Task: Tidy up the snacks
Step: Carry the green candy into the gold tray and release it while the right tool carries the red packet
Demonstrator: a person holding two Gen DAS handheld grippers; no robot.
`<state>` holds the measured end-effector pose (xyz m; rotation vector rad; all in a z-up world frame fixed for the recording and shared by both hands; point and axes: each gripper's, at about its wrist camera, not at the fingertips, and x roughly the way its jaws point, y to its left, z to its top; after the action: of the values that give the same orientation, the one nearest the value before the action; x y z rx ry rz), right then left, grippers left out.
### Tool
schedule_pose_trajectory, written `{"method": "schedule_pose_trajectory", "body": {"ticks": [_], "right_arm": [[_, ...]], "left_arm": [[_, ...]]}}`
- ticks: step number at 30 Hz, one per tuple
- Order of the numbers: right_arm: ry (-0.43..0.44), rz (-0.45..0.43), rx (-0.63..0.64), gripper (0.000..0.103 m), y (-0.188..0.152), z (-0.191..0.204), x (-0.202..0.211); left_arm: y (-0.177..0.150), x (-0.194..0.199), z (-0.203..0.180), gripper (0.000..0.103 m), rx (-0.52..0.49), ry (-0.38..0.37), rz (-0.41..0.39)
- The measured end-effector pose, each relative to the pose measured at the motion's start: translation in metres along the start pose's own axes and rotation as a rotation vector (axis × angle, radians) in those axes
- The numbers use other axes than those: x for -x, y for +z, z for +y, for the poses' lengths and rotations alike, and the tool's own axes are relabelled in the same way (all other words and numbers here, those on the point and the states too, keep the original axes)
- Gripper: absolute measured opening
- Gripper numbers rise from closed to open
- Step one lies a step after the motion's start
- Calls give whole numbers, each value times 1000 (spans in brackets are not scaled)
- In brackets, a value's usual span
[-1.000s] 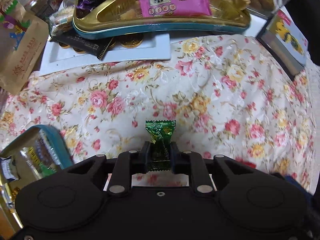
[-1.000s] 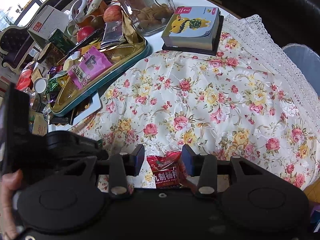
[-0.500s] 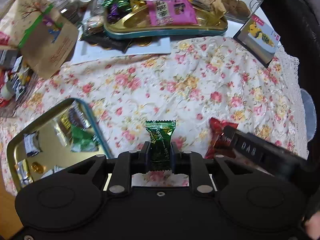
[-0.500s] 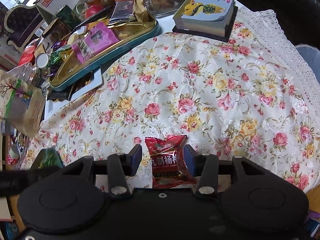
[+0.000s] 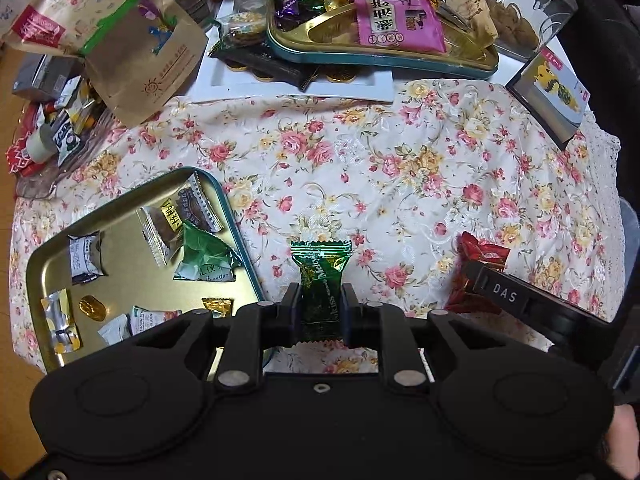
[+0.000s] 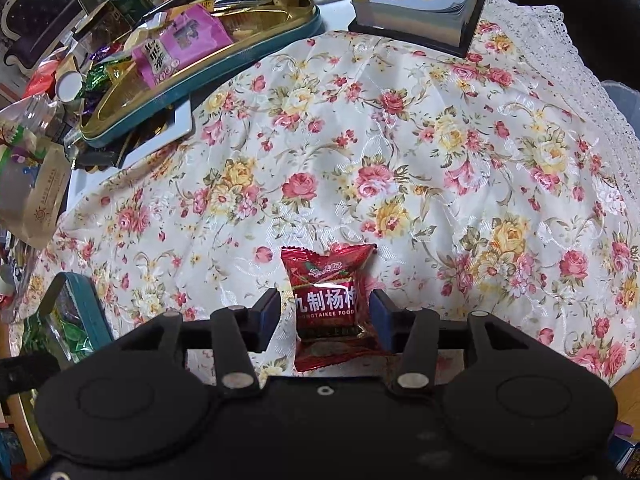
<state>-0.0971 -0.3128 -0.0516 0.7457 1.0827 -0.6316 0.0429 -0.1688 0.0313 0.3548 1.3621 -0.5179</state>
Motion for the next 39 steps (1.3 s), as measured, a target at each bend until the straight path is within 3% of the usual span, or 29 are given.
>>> {"method": "schedule_pose_trajectory", "body": {"ticks": [11, 21, 23, 29, 34, 39], "right_arm": [[-49, 17, -2, 52, 1, -1, -22], [-142, -60, 114, 53, -4, 21, -29], [-158, -75, 144, 49, -8, 25, -30], [-130, -77, 108, 38, -7, 22, -24], [-53, -75, 58, 37, -3, 25, -9], [33, -112, 99, 37, -5, 50, 16]], "left_arm": [[-1, 5, 8, 26, 8, -25, -9], [2, 8, 37, 26, 82, -19, -22], [1, 9, 46, 26, 99, -16, -24], [-2, 13, 74, 26, 142, 28, -49], [-5, 14, 100, 26, 184, 45, -57], [-9, 14, 128, 26, 223, 76, -63]]}}
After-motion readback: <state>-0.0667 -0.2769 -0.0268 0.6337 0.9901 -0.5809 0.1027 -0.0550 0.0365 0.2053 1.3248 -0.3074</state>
